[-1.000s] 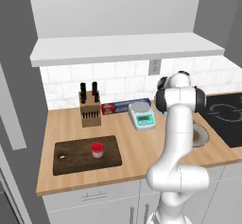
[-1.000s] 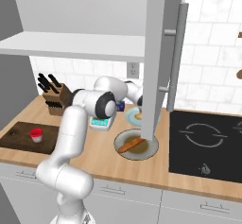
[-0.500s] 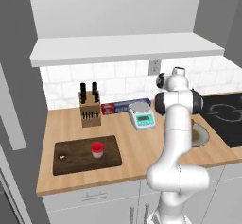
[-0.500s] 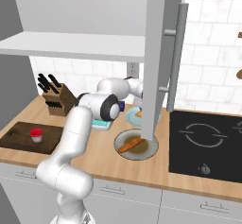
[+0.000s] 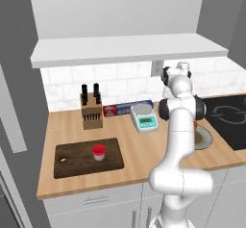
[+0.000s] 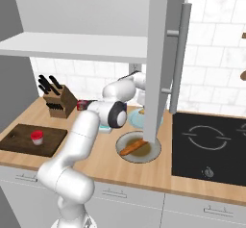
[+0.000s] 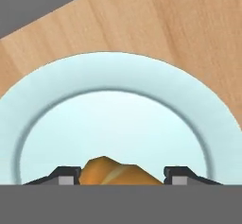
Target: From the different types of pastries on the counter, select a croissant and place it on the cutting board. Then retrieve a jar of jam from the cabinet and place it alongside the croissant on the cutting board.
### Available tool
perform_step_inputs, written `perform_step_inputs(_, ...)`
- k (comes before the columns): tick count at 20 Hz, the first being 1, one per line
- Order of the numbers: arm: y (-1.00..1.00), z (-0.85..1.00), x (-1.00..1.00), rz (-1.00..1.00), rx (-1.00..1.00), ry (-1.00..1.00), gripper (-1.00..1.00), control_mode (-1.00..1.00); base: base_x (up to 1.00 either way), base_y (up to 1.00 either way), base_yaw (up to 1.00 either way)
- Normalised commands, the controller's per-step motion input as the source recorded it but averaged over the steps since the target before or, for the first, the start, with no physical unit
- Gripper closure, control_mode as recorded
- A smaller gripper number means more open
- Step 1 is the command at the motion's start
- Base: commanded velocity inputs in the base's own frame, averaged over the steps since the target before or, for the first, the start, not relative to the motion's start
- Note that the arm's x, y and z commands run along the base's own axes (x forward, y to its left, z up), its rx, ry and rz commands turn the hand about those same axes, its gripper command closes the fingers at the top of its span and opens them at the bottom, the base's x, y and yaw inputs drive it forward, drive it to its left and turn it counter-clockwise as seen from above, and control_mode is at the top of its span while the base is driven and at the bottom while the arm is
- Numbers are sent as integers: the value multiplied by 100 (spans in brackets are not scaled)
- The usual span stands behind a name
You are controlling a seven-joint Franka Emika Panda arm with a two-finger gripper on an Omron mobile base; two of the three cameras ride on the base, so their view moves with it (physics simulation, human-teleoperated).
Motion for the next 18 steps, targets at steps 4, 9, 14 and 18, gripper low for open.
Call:
perform_step_inputs(4, 23, 0, -57, 0, 2, -3, 100, -100, 0, 0, 0)
perform_step_inputs(9, 56, 0, -63, 0, 3, -5, 100, -100, 0, 0, 0)
perform_step_inputs(14, 63, -7, -56, 0, 0, -2, 100, -100, 0, 0, 0)
perform_step_inputs(18, 51, -33, -62, 0, -5, -29, 100, -100, 0, 0, 0)
